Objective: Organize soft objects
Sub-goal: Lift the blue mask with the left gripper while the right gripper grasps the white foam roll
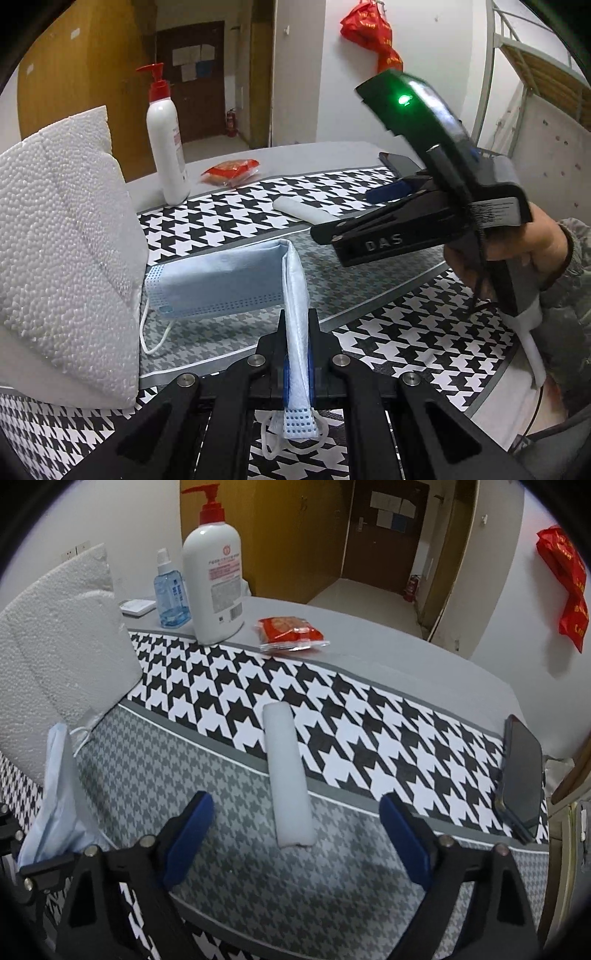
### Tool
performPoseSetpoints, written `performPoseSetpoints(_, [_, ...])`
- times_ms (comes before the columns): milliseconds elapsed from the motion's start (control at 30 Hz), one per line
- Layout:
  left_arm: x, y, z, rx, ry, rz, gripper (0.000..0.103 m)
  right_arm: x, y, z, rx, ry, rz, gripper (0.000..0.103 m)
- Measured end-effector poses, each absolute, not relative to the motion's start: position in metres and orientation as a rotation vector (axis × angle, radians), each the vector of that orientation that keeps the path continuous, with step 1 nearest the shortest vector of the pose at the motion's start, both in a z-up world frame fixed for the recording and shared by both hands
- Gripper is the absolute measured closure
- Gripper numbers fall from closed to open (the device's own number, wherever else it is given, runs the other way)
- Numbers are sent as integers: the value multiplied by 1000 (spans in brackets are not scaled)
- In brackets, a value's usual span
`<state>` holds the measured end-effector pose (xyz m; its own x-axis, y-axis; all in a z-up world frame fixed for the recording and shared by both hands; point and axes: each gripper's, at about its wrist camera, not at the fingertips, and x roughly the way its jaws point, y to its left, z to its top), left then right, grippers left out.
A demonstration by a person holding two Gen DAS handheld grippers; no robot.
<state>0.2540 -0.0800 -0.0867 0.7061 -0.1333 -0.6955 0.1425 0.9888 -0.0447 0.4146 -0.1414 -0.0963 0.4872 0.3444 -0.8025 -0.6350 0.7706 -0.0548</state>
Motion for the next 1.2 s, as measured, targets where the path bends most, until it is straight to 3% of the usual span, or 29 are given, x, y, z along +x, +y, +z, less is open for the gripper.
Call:
performPoseSetpoints(367, [249,-72,-83,3,756,-153,96,431,-135,-113,-370,923,624,22])
performPoseSetpoints(567, [246,-70,-80,-2,746,-154,96,436,-129,-115,-355,934,652,31])
performPoseSetpoints(867, [237,-67,-75,0,731,-147,96,424,-121,-112,-376,931,671,60])
performPoseSetpoints(933, [235,-67,-73,0,727,-144,96,424,-121,-112,-379,922,642,74])
performPoseSetpoints(1000, [234,-67,-72,2,724,-143,96,426,-124,-110,-368,921,629,80])
performPoseSetpoints(1200, [232,-68,-68,10,712,-140,96,418,-128,-100,-360,903,636,82])
